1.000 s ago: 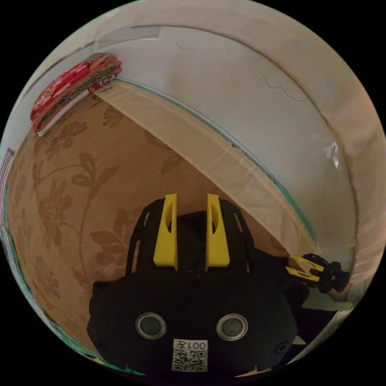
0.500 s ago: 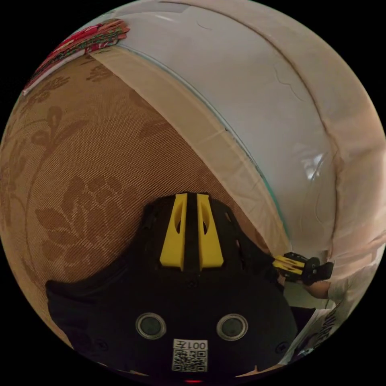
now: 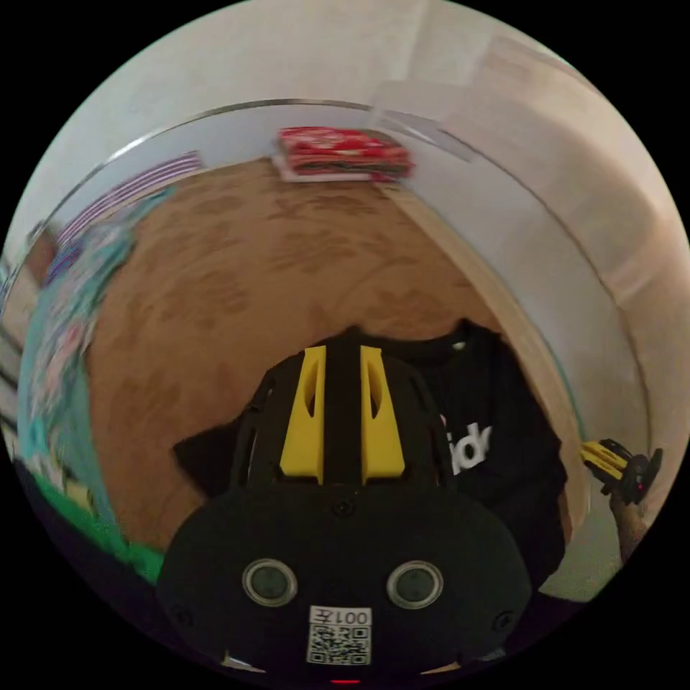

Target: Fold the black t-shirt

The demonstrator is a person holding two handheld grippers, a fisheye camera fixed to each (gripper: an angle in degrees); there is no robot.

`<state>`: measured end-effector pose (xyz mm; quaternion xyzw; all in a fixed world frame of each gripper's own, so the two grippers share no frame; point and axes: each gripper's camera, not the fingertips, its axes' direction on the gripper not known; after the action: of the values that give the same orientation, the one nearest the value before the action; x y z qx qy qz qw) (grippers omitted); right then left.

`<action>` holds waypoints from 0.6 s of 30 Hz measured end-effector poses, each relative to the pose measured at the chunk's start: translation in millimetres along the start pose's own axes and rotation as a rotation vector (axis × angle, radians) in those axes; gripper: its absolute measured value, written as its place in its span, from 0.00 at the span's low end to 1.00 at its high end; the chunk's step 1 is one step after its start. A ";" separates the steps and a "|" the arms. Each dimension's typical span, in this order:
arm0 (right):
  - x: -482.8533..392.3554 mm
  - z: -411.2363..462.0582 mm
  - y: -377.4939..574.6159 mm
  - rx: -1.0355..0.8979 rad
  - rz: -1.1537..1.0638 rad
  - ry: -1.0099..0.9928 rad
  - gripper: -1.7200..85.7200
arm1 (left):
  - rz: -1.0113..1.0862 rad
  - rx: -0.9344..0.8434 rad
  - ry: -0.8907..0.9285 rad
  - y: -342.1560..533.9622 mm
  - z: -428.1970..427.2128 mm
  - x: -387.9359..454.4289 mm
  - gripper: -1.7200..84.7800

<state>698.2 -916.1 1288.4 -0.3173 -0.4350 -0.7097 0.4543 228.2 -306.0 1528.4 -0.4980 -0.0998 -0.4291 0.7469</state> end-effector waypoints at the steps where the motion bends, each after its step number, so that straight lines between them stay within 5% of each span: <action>1: -1.3 -7.0 -15.6 0.026 -0.014 -0.035 0.05 | -0.090 -0.018 -0.090 33.7 -5.6 -38.5 0.07; 4: -19.3 -35.8 -104.0 0.141 -0.142 -0.107 0.07 | -0.275 -0.124 -0.213 108.2 -4.7 -122.3 0.09; 8: -65.2 -67.3 -236.9 0.261 -0.351 -0.191 0.11 | -0.367 -0.162 -0.013 181.8 22.3 -200.9 0.11; 18: -189.1 -113.3 -521.0 0.108 -0.660 -0.422 0.14 | -0.324 -0.163 0.121 285.9 96.0 -276.3 0.11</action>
<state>285.1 -840.2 909.4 -0.2749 -0.6344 -0.7127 0.1183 297.5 -37.9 1227.3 -0.5077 -0.0987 -0.5796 0.6298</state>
